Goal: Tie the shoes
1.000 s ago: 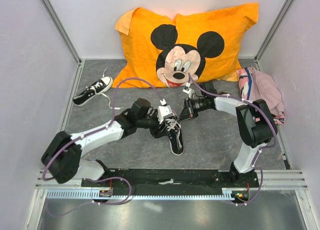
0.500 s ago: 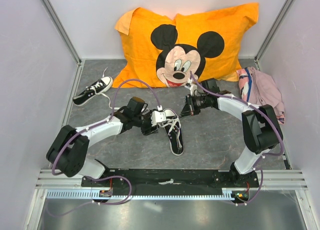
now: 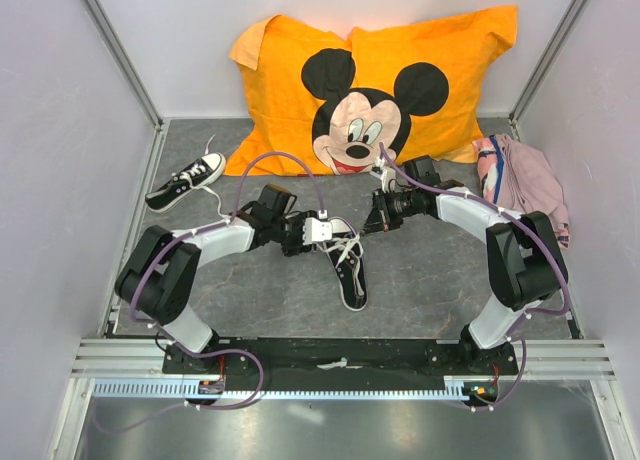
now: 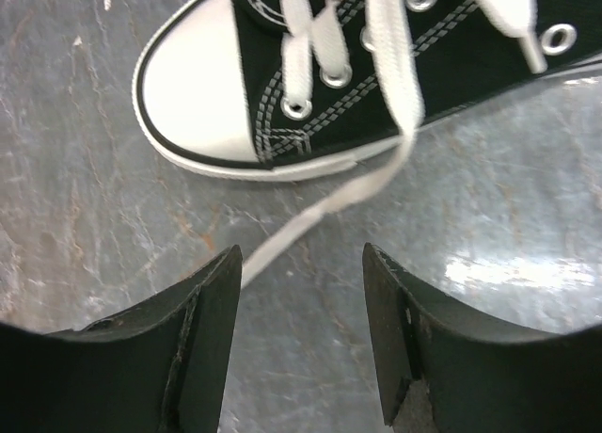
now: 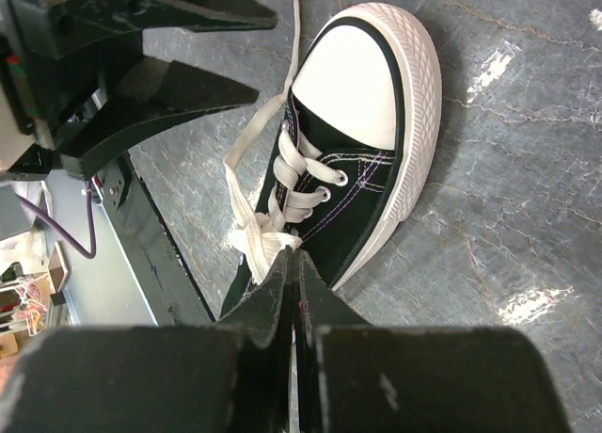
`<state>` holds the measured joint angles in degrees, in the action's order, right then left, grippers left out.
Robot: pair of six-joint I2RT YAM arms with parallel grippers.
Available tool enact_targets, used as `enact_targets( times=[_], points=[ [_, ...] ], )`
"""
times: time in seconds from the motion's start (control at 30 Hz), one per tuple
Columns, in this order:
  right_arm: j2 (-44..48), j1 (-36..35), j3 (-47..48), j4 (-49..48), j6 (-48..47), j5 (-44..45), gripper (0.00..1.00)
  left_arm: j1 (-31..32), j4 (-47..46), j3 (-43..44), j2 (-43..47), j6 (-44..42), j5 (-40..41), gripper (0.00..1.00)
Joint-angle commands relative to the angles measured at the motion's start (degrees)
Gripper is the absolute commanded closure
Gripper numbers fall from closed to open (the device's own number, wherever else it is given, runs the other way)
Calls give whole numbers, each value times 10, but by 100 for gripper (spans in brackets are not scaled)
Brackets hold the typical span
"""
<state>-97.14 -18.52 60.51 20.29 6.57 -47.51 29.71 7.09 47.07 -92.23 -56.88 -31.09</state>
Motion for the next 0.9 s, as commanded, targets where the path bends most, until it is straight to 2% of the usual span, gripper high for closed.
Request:
enact_targets(
  times=[0.0,0.17,0.27,0.37,0.4,0.43,0.6,0.87],
  points=[
    [23,1,23,-2,-12,3,100,2,-21,36,-31,-60,-4,39],
    [23,-1,22,-2,-12,-1,100,1,-1,64,-69,-75,2,41],
    [24,0,20,-2,-13,-2,100,0,72,99,-88,-98,-12,48],
    [26,0,19,-2,-14,1,100,-1,135,123,-100,-117,-28,59],
    [27,-1,18,-1,-14,2,100,-1,177,135,-104,-124,-33,70],
    [29,-1,18,-2,-13,3,100,-1,202,143,-106,-136,-37,76],
    [35,-1,15,-2,-14,20,100,-3,297,158,-107,-195,-36,99],
    [48,2,11,-1,-25,57,100,-14,319,100,-43,-198,-31,98]
  ],
)
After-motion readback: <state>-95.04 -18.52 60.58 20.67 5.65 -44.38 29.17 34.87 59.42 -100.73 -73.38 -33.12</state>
